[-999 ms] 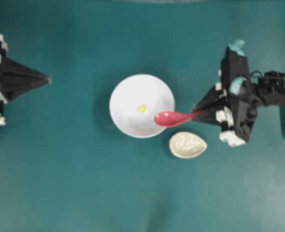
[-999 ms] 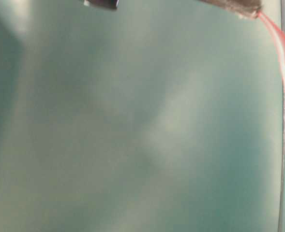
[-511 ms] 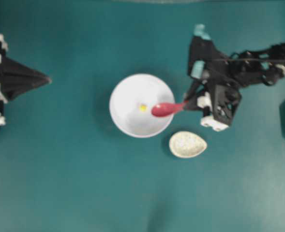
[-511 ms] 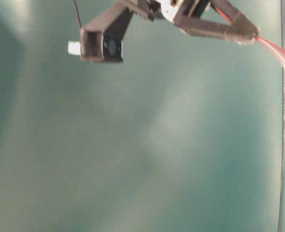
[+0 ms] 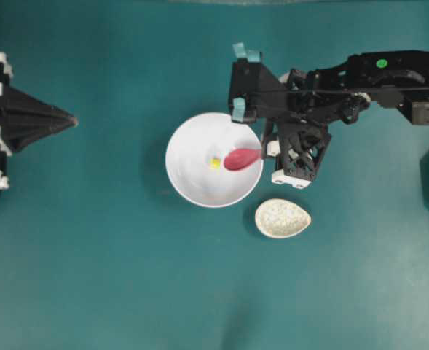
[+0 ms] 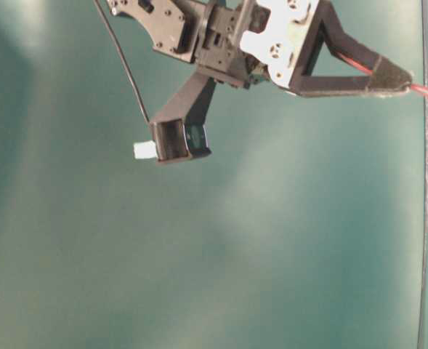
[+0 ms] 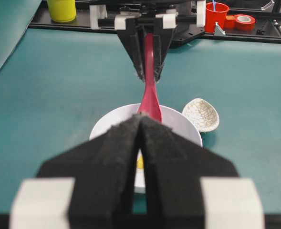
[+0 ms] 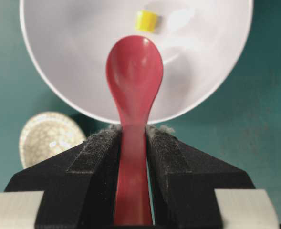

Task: Scoop the yellow hexagonal prism block from the bowl with a spoon using the right arm.
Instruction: 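Lower the spoon bowl into the white bowl beside the yellow block, then slide the spoon under the yellow hexagonal block and scoop it up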

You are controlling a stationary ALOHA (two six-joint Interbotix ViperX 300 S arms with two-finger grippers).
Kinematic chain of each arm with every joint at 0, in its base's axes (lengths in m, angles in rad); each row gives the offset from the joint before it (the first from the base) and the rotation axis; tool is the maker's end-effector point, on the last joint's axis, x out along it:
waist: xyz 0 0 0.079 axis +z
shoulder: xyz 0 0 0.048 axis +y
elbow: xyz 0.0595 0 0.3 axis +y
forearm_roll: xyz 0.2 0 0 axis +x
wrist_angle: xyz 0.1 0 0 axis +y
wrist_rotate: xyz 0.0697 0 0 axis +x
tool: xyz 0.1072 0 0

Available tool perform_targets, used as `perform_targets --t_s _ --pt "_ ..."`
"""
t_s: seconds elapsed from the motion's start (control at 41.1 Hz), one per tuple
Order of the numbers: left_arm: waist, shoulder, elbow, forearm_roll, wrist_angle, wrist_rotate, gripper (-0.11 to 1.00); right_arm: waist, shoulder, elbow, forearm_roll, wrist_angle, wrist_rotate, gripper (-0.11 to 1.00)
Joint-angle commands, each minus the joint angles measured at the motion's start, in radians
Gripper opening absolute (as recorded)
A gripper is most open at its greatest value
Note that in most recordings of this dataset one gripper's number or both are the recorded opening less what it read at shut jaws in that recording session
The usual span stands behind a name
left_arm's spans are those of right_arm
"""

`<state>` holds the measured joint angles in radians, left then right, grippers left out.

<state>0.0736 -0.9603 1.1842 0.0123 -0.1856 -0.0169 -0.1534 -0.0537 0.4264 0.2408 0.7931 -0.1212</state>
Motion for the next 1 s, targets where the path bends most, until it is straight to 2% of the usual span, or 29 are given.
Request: perform_targets --t_s 0.0,0.585,0.974 --pt "0.003 0.006 -0.023 0.003 -0.005 0.002 -0.01 -0.002 -0.008 -0.032 -0.006 0.005 0.005 0.23" --pt "0.003 0.005 -0.023 0.003 -0.005 0.0 -0.01 0.008 0.055 -0.035 -0.006 -0.008 0.008 0.23" --pt "0.003 0.002 -0.023 0.003 -0.005 -0.002 -0.01 0.017 0.106 -0.035 -0.006 -0.097 -0.003 0.23"
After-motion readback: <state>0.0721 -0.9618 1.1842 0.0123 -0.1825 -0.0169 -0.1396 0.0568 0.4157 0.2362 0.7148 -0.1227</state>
